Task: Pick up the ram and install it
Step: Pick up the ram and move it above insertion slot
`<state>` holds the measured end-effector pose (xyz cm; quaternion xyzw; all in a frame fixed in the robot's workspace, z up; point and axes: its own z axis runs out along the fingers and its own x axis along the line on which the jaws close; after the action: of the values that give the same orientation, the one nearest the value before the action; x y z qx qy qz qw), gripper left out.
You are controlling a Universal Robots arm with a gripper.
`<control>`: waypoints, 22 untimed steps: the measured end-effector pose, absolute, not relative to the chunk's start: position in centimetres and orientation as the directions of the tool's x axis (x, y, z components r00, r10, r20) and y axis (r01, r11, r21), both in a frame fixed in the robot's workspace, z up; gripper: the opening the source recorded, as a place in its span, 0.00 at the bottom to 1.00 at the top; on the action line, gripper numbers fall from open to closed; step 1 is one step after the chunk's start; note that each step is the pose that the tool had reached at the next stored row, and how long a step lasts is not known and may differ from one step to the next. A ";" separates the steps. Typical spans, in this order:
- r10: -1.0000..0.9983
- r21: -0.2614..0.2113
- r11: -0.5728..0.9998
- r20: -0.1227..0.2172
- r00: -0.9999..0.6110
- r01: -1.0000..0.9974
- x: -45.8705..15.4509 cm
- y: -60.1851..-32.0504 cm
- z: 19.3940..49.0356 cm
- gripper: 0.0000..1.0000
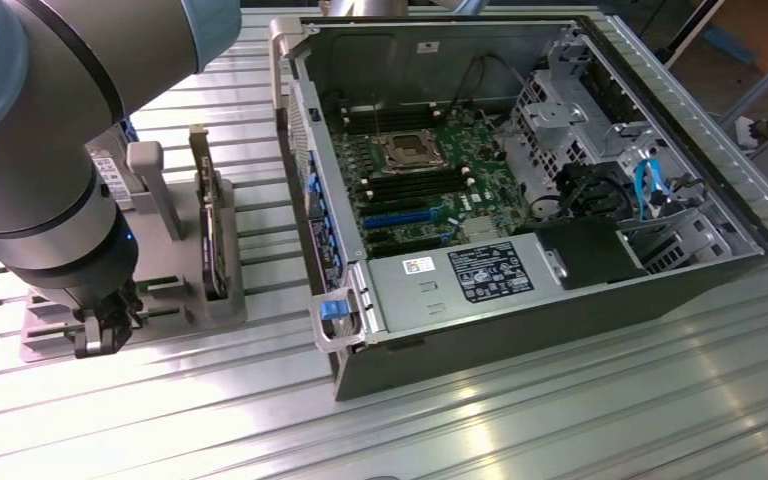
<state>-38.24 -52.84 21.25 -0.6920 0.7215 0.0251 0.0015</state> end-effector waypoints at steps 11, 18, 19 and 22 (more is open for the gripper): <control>-0.998 0.034 0.041 -0.037 -0.042 -0.999 -38.2 -52.8 21.2 0.12; -0.999 0.034 0.039 -0.037 -0.040 -0.999 -38.2 -52.8 21.2 0.12; -0.999 0.034 0.038 -0.037 -0.039 -0.999 -38.2 -52.8 21.2 0.12; -0.999 0.034 0.034 -0.037 -0.035 -0.999 -38.2 -52.8 21.2 0.12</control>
<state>-38.24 -52.84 21.25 -0.6945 0.7191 0.0251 0.0014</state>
